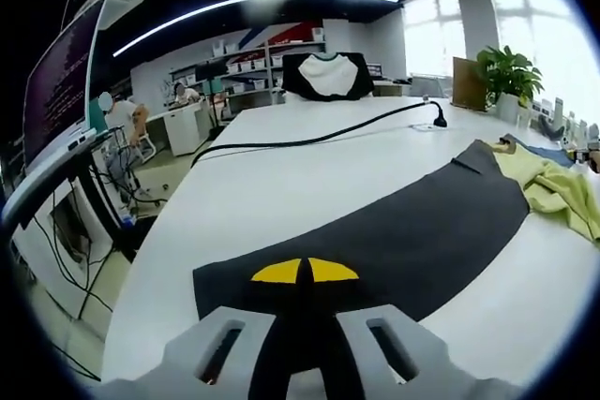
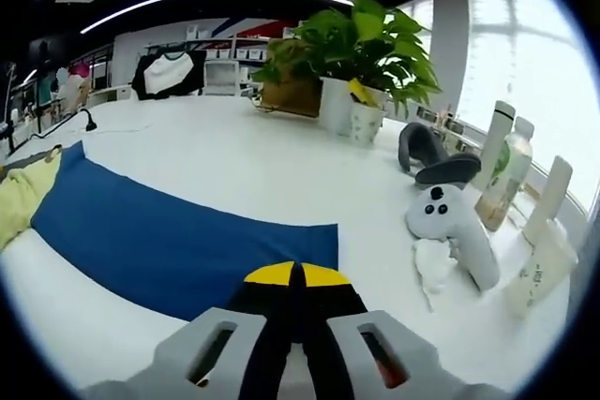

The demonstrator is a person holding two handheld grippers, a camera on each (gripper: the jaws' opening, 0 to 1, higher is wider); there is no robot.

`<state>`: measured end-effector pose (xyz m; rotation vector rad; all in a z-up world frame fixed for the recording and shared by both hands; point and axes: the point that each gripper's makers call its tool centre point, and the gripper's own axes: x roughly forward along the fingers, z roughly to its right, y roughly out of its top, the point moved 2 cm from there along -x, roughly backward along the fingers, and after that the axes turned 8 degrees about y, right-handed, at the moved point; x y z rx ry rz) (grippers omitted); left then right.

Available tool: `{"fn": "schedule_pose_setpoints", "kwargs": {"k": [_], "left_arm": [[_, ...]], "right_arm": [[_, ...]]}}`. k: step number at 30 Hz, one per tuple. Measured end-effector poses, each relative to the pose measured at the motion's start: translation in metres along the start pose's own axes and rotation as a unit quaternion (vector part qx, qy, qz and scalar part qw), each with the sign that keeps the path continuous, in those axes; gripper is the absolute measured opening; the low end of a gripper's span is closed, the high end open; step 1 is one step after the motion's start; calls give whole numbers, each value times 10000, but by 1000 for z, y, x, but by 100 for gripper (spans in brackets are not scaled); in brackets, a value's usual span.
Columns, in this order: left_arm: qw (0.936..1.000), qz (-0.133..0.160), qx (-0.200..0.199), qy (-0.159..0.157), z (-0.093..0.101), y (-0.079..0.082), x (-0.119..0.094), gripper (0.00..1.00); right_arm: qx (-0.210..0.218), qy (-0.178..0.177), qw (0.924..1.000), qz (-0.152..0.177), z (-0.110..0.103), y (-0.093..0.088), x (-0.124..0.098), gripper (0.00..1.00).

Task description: Fold the garment on the visible template until the final outline fits inside the template.

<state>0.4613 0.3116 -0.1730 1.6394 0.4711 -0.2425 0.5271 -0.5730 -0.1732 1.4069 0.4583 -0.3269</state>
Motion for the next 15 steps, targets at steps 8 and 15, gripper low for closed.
{"fn": "schedule_pose_setpoints", "kwargs": {"k": [8, 15], "left_arm": [[9994, -107, -243, 244, -8, 0, -1, 1], [9953, 327, -855, 327, -7, 17, -15, 3]], "right_arm": [[726, 12, 9959, 539, 5, 0, -10, 0], [263, -369, 9936, 1032, 1, 36, -34, 0]]}}
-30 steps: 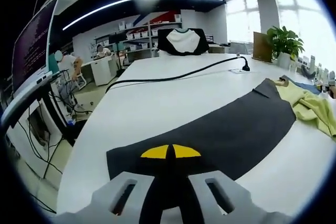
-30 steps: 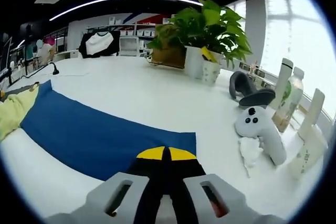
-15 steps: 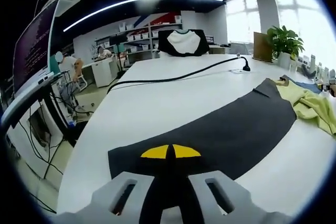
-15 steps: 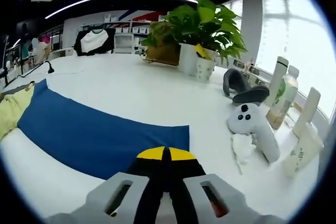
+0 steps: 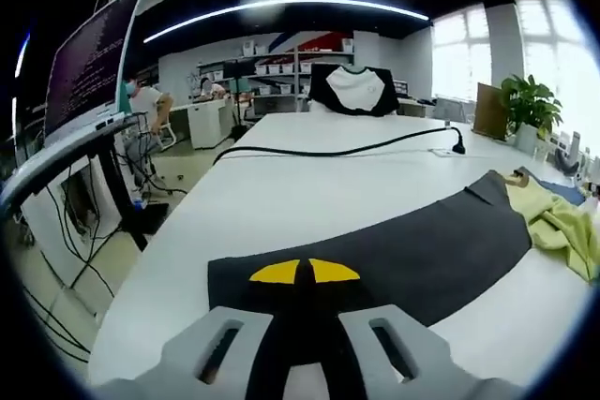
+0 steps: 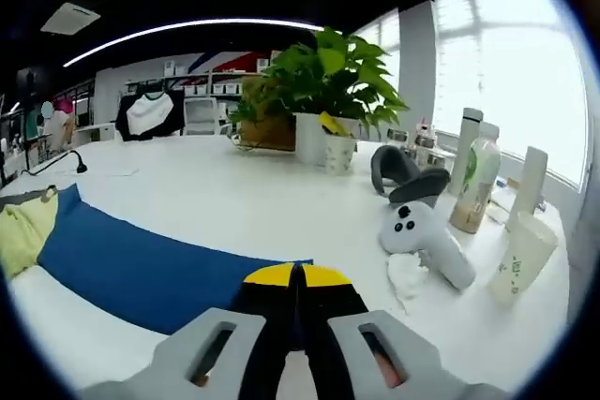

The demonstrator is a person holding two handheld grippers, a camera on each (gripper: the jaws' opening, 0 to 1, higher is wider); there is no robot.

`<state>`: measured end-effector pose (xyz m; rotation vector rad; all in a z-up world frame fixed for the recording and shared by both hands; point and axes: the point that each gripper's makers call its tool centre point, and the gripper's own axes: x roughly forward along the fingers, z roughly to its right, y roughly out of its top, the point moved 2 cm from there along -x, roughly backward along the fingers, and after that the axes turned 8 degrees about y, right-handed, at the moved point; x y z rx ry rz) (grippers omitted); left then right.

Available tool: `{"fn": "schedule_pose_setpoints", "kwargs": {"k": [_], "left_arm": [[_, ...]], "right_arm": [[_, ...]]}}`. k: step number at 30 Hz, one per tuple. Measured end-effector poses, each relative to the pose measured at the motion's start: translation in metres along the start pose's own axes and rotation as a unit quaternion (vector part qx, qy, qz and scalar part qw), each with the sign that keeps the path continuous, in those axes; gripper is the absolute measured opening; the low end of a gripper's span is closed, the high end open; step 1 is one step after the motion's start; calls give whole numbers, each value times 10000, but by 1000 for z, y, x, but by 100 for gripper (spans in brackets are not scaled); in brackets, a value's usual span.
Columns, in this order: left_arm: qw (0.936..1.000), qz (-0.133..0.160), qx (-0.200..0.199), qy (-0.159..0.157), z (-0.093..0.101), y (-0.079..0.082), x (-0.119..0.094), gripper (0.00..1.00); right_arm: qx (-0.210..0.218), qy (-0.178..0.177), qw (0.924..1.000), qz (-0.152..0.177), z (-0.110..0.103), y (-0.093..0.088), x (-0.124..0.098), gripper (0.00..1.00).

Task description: Fold the garment on the visible template until the final outline fits inside the template.

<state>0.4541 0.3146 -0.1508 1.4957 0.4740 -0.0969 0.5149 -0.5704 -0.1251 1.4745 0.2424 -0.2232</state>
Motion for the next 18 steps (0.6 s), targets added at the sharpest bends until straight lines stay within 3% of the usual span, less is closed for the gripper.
{"fn": "schedule_pose_setpoints", "kwargs": {"k": [6, 10, 11, 12, 13, 14, 16, 18], "left_arm": [[9989, 329, 108, -328, 25, 16, -18, 6], [9969, 464, 181, -604, 48, 19, -37, 6], [9957, 545, 174, -731, 55, 22, -42, 7], [9943, 647, 153, -838, 62, 26, -47, 7], [9933, 723, 165, -887, 67, 28, -50, 7], [9929, 755, 174, -905, 69, 28, -52, 7], [9910, 851, 254, -1001, 79, 29, -60, 7], [9897, 964, 451, -960, 86, 29, -65, 7]], "right_arm": [[-171, 192, 9995, 169, -27, 23, -16, 0], [-207, 587, 9977, 283, -57, 30, -28, 0], [-234, 761, 9960, 408, -65, 33, -30, 0], [-177, 1189, 9888, 886, -83, 45, -32, 0], [-209, 1395, 9856, 928, -94, 44, -34, 0], [-323, 1439, 9863, 740, -106, 36, -40, 0], [-333, 1375, 9870, 764, -113, 35, -43, 0], [-557, 1596, 9817, 870, -132, 36, -50, 0]]}}
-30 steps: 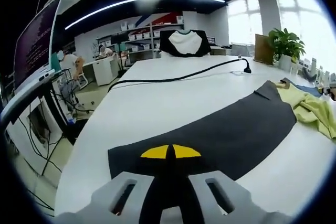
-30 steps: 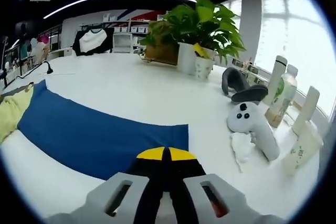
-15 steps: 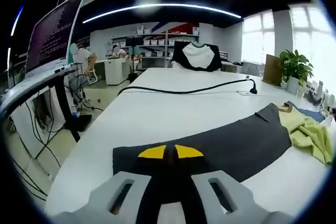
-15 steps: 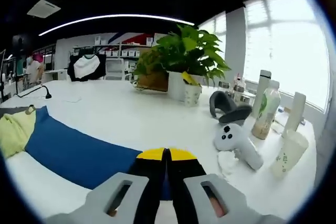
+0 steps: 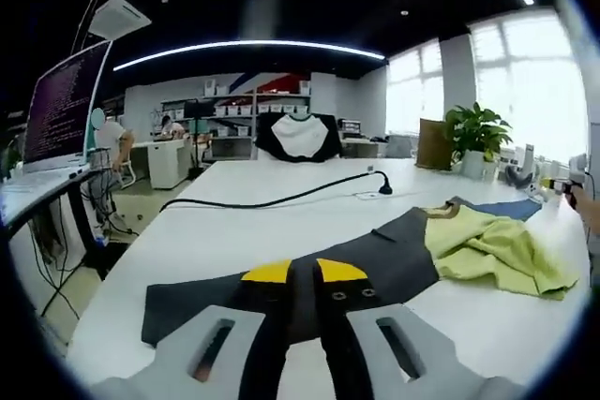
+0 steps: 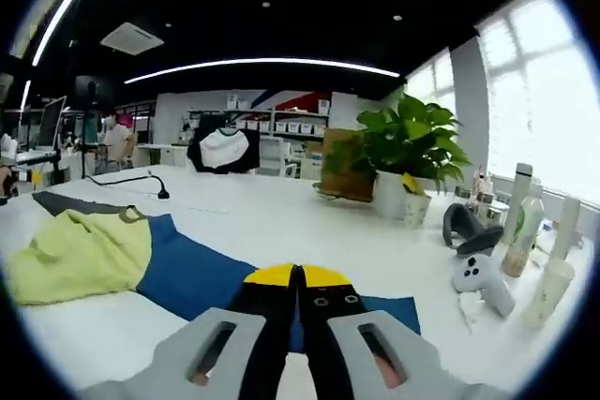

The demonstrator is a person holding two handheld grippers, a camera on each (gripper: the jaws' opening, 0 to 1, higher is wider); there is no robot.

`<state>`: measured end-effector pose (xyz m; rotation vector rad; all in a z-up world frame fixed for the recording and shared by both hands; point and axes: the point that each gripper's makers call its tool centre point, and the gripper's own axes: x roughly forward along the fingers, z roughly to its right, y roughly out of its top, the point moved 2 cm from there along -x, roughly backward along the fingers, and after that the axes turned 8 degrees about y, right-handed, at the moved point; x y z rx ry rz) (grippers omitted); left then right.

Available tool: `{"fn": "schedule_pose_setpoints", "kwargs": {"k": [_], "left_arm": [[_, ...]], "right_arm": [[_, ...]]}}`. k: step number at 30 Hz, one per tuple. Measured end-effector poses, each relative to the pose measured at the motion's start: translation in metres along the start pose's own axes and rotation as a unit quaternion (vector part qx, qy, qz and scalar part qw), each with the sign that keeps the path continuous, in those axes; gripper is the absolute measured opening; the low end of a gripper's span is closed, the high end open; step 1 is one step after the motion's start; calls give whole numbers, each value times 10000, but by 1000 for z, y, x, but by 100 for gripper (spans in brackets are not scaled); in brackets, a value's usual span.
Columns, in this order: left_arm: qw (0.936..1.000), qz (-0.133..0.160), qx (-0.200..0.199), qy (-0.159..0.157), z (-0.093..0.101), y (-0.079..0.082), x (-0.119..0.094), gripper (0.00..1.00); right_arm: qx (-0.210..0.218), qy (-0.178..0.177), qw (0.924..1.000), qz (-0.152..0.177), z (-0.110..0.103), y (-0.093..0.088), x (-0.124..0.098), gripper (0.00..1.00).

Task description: Fold the garment on the visible template until the final outline fits inside the template.

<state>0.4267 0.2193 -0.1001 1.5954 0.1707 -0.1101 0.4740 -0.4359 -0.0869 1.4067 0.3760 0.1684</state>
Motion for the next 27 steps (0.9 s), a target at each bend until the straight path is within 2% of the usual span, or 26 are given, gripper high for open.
{"fn": "schedule_pose_setpoints", "kwargs": {"k": [2, 3, 4, 5, 6, 9, 14, 16, 19, 21, 25, 27], "left_arm": [[10000, 50, 15, -48, 8, 3, -5, 7], [9998, 136, -43, -106, 13, 6, -9, 7], [9997, 194, -75, -145, 16, 8, -11, 7], [9995, 243, -83, -177, 21, 10, -14, 7], [9994, 278, -91, -182, 25, 10, -17, 7], [9989, 374, -187, -211, 39, 10, -22, 7], [9976, 475, -409, -308, 69, 4, -32, 7], [9972, 411, -417, -468, 88, -3, -37, 7], [9963, 343, -417, -672, 107, -9, -42, 7], [9956, 284, -350, -822, 123, -14, -46, 7], [9940, 278, -199, -1042, 145, -18, -56, 7], [9929, 269, -197, -1145, 153, -20, -62, 7]], "right_arm": [[232, 260, 9993, -107, -19, -3, -2, 0], [404, 487, 9980, -51, -31, 0, -5, 0], [409, 829, 9957, 103, -46, 5, -7, 0], [243, 1315, 9909, 131, -65, 8, -10, 0], [358, 1396, 9896, -8, -71, 6, -13, 0], [289, 1363, 9902, 20, -85, 9, -16, 0], [156, 1479, 9887, 167, -119, 16, -22, 0], [184, 1645, 9862, 20, -136, 13, -23, 0], [289, 1816, 9829, 58, -153, 13, -28, 0], [339, 1798, 9831, 19, -160, 12, -30, 0], [387, 2069, 9776, 7, -179, 11, -37, 0], [280, 2150, 9762, 46, -188, 11, -41, 0]]}}
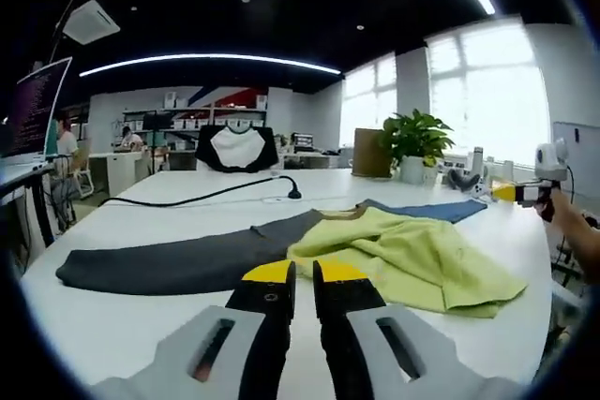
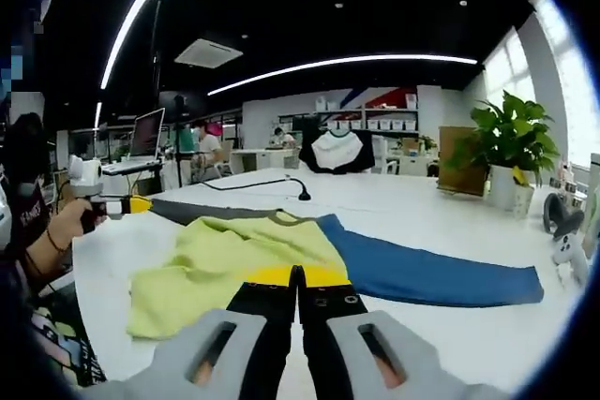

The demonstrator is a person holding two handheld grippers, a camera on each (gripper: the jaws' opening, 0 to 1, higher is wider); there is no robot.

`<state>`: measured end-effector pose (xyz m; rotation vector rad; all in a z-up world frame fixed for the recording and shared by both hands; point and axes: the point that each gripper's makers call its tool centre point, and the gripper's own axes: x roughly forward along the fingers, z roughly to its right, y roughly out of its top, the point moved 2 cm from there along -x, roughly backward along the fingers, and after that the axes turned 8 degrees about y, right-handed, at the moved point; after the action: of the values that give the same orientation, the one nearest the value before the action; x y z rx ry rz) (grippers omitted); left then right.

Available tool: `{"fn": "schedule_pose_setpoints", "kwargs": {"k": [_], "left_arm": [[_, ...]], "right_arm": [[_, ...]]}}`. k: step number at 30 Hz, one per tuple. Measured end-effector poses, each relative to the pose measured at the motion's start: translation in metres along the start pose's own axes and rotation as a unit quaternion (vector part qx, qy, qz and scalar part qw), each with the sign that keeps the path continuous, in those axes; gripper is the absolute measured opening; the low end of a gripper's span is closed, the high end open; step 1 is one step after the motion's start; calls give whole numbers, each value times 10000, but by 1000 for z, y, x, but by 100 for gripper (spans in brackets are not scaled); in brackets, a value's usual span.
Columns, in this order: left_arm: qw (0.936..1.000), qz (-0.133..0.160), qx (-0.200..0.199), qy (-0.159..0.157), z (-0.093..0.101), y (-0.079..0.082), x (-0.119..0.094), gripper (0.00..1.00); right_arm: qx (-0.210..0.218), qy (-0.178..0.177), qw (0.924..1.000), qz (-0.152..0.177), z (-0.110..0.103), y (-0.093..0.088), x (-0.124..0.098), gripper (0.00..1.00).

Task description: Fold the garment on the visible template until the final outline fits inside the template.

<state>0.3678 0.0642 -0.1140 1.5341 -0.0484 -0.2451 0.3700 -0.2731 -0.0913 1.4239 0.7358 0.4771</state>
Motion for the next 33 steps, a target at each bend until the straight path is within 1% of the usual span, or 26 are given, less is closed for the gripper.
{"fn": "schedule_pose_setpoints", "kwargs": {"k": [2, 5, 8, 11, 13, 14, 15, 16, 17, 18, 19, 21, 24, 25, 26, 27, 29, 30, 31, 33], "left_arm": [[9998, 41, 68, -184, 12, -1, -4, 7], [9993, 63, 154, -328, 24, 0, -8, 7], [9985, 89, 77, -538, 38, 0, -14, 7], [9974, 97, 196, -691, 49, -1, -18, 7], [9956, 30, 305, -881, 59, -4, -22, 7], [9948, 6, 331, -968, 64, -5, -24, 7], [9935, -8, 353, -1086, 69, -6, -27, 7], [9930, -21, 358, -1128, 71, -7, -28, 7], [9912, -98, 360, -1271, 78, -9, -31, 7], [9902, -113, 392, -1337, 81, -9, -32, 7], [9868, -140, 495, -1535, 89, -11, -35, 7], [9841, -156, 527, -1691, 97, -14, -40, 7], [9816, -179, 530, -1825, 103, -18, -43, 8], [9808, -205, 542, -1863, 106, -19, -45, 8], [9799, -203, 577, -1901, 107, -19, -45, 11], [9785, -206, 632, -1955, 109, -20, -46, 14], [9774, -259, 665, -1987, 111, -21, -49, 17], [9765, -223, 714, -2020, 113, -21, -51, 17], [9755, -211, 741, -2062, 114, -21, -52, 17], [9732, -278, 773, -2147, 117, -24, -54, 21]], "right_arm": [[-60, 33, 10000, 17, -9, 0, -1, 0], [-136, 87, 9999, 2, -20, 2, -2, 0], [-226, 102, 9997, -10, -29, 4, -3, 0], [-266, 188, 9994, -73, -37, 5, -3, 0], [-216, 359, 9988, -239, -46, 1, -3, 0], [-221, 433, 9986, -210, -50, 1, -3, 0], [-108, 605, 9977, -300, -59, -2, -3, 0], [-75, 628, 9974, -340, -61, -3, -3, 0], [-196, 704, 9969, -284, -67, -2, -2, 0], [-241, 755, 9964, -286, -71, -3, -2, 0], [-198, 892, 9950, -400, -78, -7, -1, 0], [-144, 1122, 9924, -486, -90, -12, 1, 0], [-339, 1194, 9907, -561, -101, -17, 3, 0], [-416, 1213, 9899, -603, -104, -19, 3, 1], [-497, 1286, 9885, -618, -108, -20, 4, 7], [-636, 1492, 9856, -479, -116, -18, 5, 8], [-347, 1628, 9846, -542, -124, -22, 4, 9], [-392, 1654, 9840, -537, -125, -23, 5, 10], [-407, 1666, 9836, -552, -126, -24, 5, 13], [-537, 1679, 9817, -720, -129, -29, 6, 18]]}}
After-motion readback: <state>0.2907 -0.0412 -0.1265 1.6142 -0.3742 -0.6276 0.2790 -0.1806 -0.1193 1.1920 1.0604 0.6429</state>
